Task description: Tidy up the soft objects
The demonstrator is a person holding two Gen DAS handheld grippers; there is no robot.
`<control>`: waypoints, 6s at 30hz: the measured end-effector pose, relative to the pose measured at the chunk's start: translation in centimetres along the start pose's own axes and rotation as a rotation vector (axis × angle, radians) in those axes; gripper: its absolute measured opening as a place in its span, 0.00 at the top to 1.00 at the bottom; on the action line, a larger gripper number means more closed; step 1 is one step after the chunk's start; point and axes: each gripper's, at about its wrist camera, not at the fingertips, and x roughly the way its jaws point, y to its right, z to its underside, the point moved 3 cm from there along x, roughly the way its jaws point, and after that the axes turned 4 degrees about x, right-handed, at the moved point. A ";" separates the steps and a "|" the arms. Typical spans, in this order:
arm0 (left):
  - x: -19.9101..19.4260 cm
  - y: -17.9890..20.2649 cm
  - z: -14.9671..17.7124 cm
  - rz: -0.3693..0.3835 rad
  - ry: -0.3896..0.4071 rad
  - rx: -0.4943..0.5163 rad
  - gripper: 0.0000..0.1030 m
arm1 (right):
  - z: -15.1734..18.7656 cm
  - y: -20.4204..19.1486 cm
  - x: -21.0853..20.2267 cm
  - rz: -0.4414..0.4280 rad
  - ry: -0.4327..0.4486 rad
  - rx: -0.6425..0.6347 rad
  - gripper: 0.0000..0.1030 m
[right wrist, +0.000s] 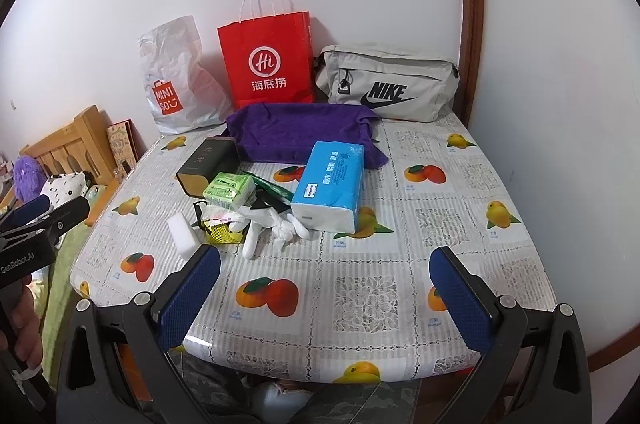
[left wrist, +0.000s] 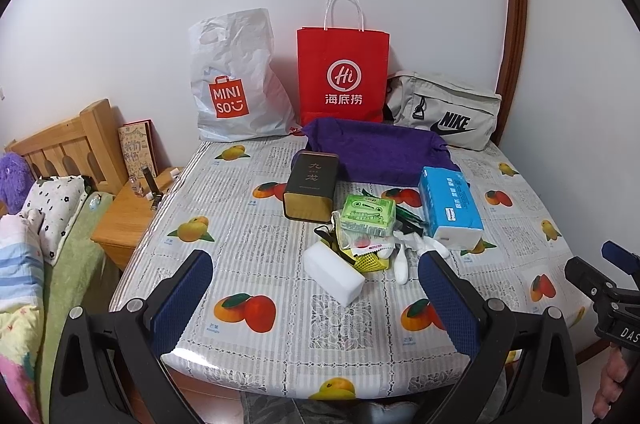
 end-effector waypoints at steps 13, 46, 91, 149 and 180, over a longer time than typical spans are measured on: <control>-0.1 0.1 0.1 0.000 0.001 0.001 0.00 | 0.2 -0.2 0.1 -0.005 -0.005 0.003 0.00; -0.7 0.6 0.0 0.007 0.018 0.011 0.00 | 0.5 -0.4 0.0 -0.011 -0.009 0.002 0.00; 14.9 2.7 4.6 0.098 -0.255 -0.002 0.00 | 1.8 1.3 9.5 -0.010 -0.124 0.032 0.00; 23.8 -7.3 3.8 0.034 -0.349 -0.120 0.48 | -1.8 -15.4 26.5 -0.279 -0.142 -0.460 0.13; 21.5 -3.5 4.1 0.102 -0.323 -0.068 0.48 | 2.2 -1.7 18.2 -0.126 -0.144 -0.156 0.19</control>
